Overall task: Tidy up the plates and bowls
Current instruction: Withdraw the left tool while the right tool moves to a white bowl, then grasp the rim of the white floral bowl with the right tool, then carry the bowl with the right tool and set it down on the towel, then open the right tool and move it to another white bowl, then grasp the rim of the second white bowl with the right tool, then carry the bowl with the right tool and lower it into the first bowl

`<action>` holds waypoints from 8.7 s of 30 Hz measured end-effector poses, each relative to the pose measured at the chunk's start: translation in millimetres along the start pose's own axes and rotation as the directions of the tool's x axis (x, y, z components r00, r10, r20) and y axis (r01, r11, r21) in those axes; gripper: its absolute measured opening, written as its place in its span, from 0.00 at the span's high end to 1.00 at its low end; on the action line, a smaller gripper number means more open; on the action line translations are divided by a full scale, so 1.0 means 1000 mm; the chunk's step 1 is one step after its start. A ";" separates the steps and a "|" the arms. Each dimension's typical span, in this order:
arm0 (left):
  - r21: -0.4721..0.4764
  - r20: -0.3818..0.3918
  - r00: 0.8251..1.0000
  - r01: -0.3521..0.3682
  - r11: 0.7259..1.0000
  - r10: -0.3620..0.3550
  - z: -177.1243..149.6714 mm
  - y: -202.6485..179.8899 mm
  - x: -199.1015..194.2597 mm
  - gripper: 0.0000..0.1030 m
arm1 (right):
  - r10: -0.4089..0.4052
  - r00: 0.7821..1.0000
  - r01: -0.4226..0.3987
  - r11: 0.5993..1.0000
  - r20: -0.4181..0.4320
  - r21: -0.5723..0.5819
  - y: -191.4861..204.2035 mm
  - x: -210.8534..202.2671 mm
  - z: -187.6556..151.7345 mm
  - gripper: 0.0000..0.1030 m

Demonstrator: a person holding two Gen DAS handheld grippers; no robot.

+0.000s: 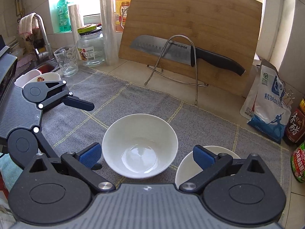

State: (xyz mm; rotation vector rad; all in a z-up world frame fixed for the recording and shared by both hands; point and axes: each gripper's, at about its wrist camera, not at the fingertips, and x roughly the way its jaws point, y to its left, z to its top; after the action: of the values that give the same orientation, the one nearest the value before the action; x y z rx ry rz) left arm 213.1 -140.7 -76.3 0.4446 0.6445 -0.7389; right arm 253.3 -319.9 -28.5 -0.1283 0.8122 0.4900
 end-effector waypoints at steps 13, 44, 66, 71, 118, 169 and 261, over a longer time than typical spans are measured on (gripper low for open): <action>0.017 0.000 0.996 0.094 0.995 -0.094 0.005 0.003 0.020 0.09 | 0.106 0.991 -0.099 0.991 -0.084 0.086 -0.025 0.044 0.019 0.00; 0.024 -0.013 0.990 0.144 0.989 -0.144 0.014 -0.002 0.018 0.25 | 0.183 0.976 -0.170 0.979 -0.116 0.113 -0.022 0.048 0.025 0.18; -0.077 -0.042 0.997 0.061 0.995 -0.064 -0.032 -0.011 -0.069 0.25 | 0.285 0.953 -0.283 0.959 -0.102 0.033 0.068 0.024 0.022 0.18; -0.078 -0.037 0.996 0.081 0.994 -0.084 -0.046 -0.012 -0.089 0.25 | 0.271 0.956 -0.269 0.963 -0.108 0.037 0.092 0.016 0.014 0.18; -0.052 -0.059 0.987 0.147 0.988 -0.150 -0.095 -0.018 -0.132 0.09 | 0.153 0.985 -0.147 0.986 -0.082 0.076 0.148 0.004 -0.028 0.00; -0.097 -0.001 0.999 0.051 0.994 -0.051 -0.013 -0.156 -0.064 0.01 | -0.066 0.997 0.061 0.986 0.031 0.152 0.005 -0.081 -0.101 0.00; -0.164 0.000 1.000 0.020 0.986 -0.020 -0.071 -0.047 -0.154 0.19 | 0.149 0.989 -0.148 0.980 0.003 0.133 0.145 -0.040 -0.030 0.35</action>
State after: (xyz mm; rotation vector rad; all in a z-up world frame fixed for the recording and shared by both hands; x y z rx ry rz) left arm 65.5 -57.7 -30.2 0.2879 0.7058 -0.6983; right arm 142.6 -215.7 -9.1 0.0546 0.8622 0.5743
